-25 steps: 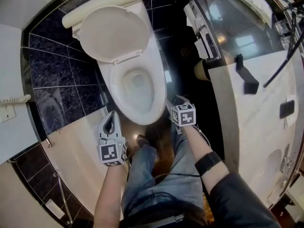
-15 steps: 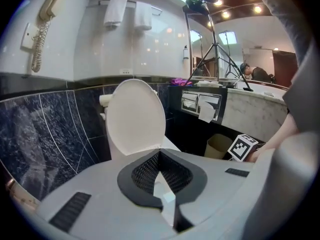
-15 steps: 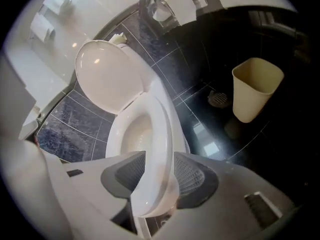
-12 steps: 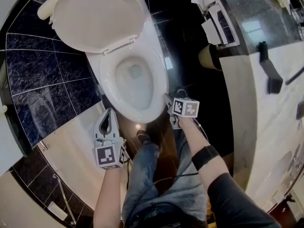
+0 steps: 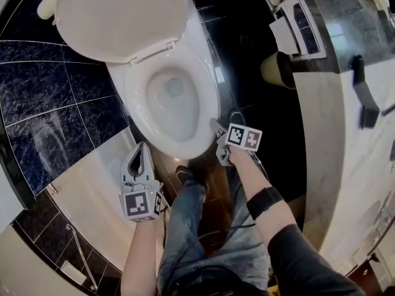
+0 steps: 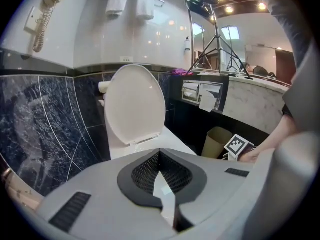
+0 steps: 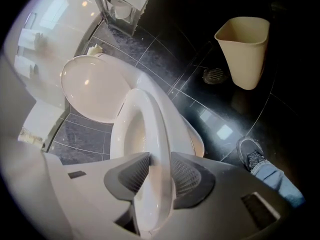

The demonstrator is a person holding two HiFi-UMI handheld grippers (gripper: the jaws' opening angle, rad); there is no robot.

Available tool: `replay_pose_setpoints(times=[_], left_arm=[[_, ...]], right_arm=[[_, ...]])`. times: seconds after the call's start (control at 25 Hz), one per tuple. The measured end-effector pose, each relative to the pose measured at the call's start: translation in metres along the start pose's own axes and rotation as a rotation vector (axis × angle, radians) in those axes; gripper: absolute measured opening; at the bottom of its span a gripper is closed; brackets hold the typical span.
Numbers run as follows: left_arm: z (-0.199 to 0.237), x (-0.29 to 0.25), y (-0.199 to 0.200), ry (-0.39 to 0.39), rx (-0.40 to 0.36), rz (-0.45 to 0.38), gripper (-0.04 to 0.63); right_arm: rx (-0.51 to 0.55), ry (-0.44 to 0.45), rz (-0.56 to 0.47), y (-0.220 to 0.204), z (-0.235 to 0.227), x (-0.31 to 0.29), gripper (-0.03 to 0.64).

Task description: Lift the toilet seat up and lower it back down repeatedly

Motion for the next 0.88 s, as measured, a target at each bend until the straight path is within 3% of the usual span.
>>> replay_pose_setpoints(times=[0.52, 0.88], left_arm=[[-0.013, 0.001, -0.002, -0.011, 0.036, 0.032, 0.0], [-0.018, 0.021, 0.025, -0.009, 0.063, 0.038, 0.0]], right_arm=[[-0.019, -0.005, 0.04, 0.003, 0.005, 0.006, 0.135], [-0.052, 0.007, 0.072, 0.019, 0.046, 0.043, 0.124]])
Point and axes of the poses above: the fingertips, and each gripper's own axes: x backward along the fingers, z to its left, y out of its top, the point moved 2 cm from there along x, backward along the fingers, and after that the axes turned 9 degrees about -z, right-handed, at the moved point
